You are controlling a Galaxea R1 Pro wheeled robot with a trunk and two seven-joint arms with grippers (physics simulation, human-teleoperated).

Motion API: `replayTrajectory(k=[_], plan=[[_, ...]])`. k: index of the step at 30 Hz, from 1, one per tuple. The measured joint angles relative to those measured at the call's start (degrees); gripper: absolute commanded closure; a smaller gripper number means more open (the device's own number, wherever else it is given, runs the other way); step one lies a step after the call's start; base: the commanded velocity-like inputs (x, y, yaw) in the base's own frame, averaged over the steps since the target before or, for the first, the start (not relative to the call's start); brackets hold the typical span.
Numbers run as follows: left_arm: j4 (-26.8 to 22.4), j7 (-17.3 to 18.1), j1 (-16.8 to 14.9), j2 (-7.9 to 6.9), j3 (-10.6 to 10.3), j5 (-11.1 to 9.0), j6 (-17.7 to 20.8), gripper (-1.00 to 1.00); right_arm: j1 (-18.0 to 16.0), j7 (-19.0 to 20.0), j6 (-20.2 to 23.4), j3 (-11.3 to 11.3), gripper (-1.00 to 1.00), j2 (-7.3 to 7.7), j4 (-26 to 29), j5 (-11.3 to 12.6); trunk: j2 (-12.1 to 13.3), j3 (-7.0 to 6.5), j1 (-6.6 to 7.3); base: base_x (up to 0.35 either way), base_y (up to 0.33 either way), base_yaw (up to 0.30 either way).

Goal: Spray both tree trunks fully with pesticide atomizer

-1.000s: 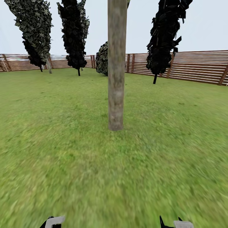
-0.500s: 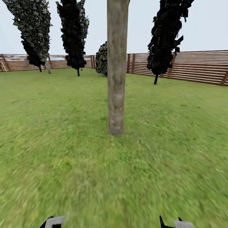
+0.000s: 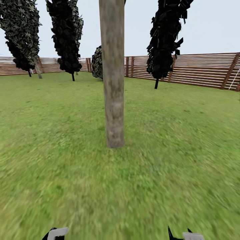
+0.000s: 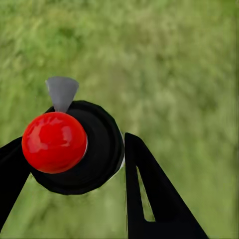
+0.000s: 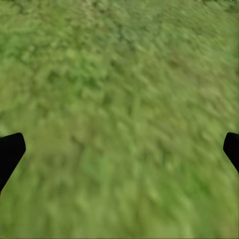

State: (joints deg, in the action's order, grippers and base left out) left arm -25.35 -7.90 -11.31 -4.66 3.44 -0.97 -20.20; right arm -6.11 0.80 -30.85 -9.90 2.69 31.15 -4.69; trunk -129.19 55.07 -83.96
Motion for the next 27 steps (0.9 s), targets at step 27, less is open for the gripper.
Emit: replayTrajectory(k=[27], plan=[[0.0, 0.0, 0.0, 0.0, 0.0, 0.0, -0.1, 1.0, 0.0, 0.1, 0.0, 0.0, -1.0, -0.01, 0.0, 0.0, 0.0, 0.0, -0.04, 0.217, 0.0, -0.001]])
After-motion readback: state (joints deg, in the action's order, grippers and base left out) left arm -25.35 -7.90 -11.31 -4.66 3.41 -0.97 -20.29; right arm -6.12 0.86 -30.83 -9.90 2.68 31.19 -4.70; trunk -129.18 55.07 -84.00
